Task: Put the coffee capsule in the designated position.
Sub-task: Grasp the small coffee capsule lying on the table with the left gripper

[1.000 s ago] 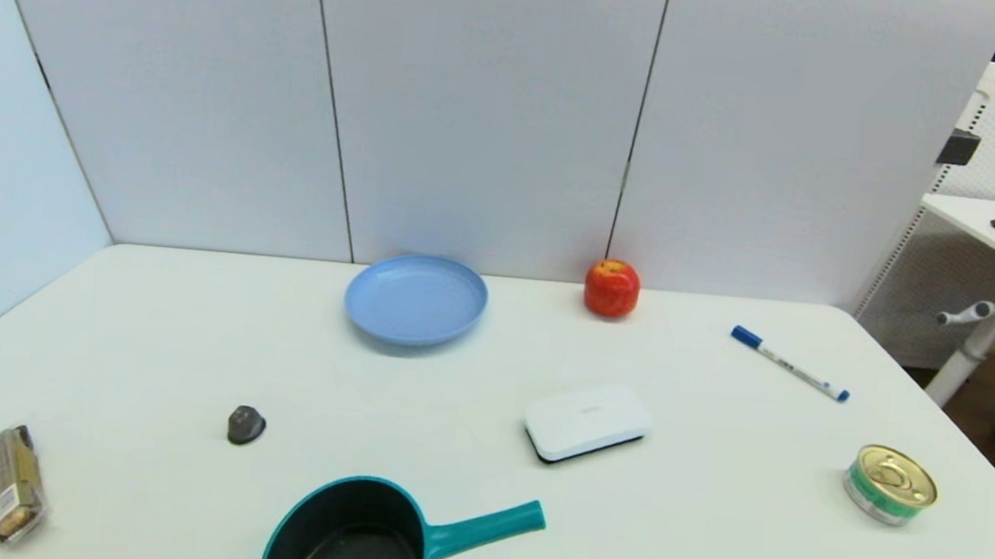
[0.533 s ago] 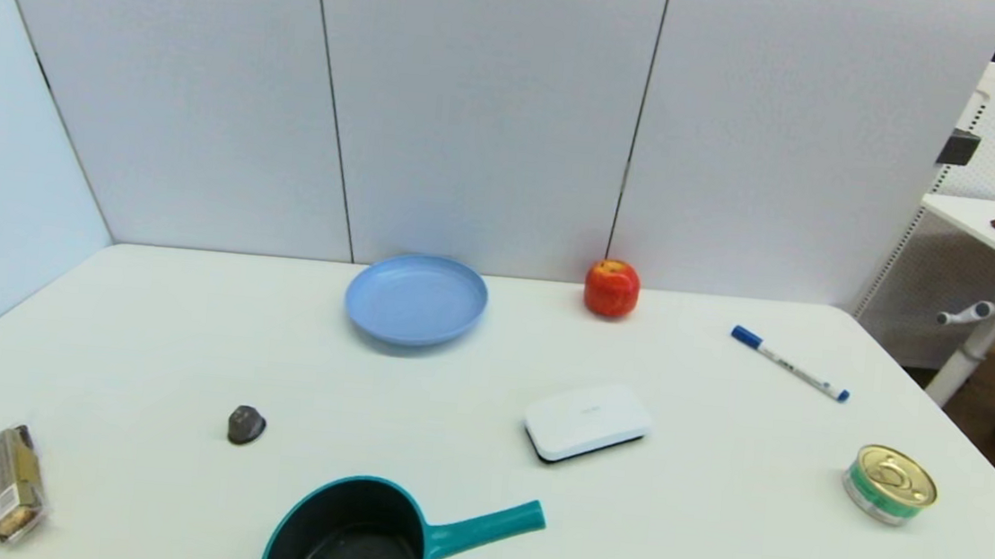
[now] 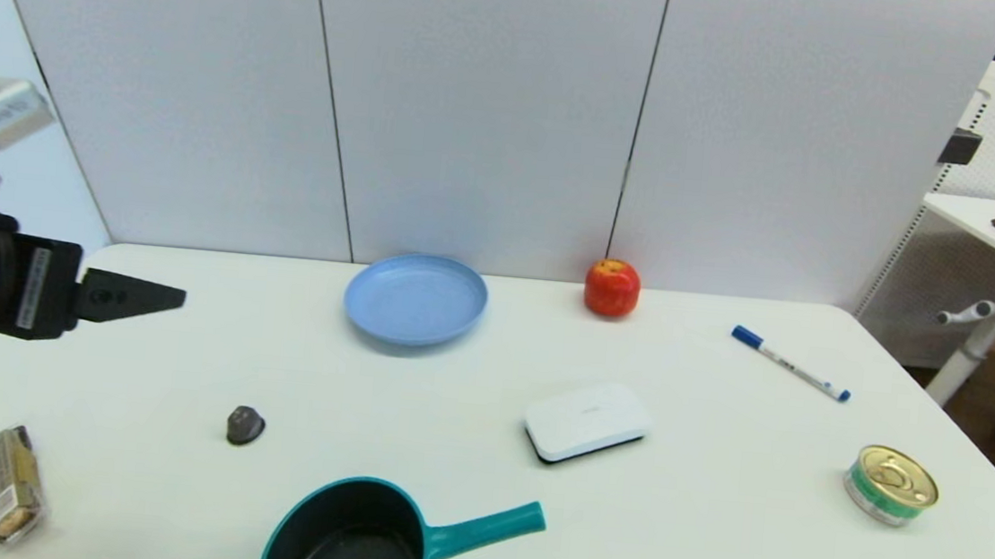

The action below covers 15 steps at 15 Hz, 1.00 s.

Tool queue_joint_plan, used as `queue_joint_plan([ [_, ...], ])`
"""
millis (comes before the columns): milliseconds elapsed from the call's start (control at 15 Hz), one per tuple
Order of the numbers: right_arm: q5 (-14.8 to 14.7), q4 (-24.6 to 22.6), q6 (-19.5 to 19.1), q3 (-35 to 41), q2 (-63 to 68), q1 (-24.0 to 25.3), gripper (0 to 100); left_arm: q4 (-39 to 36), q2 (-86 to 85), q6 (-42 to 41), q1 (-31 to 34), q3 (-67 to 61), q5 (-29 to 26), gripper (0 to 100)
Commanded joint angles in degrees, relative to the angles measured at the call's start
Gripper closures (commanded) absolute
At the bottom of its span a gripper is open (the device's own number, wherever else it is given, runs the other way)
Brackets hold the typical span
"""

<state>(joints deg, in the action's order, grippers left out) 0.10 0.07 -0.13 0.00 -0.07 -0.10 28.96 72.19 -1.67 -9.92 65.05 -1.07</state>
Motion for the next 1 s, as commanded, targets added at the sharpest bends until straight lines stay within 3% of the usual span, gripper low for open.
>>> queue_joint_plan([
  [67, 0.0, 0.0, 0.0, 0.0, 0.1, 0.0, 0, 24.6, 15.2, 0.2, -5.5, 12.7, -0.1, 0],
  [467, 0.0, 0.0, 0.0, 0.0, 0.1, 0.0, 0, 30.3, 20.9, 0.7, -6.7, 14.1, 0.1, 0],
  [1000, 0.0, 0.0, 0.0, 0.0, 0.1, 0.0, 0, 25.9, 31.5, 0.9, -5.8, 15.0, 0.7, 0],
])
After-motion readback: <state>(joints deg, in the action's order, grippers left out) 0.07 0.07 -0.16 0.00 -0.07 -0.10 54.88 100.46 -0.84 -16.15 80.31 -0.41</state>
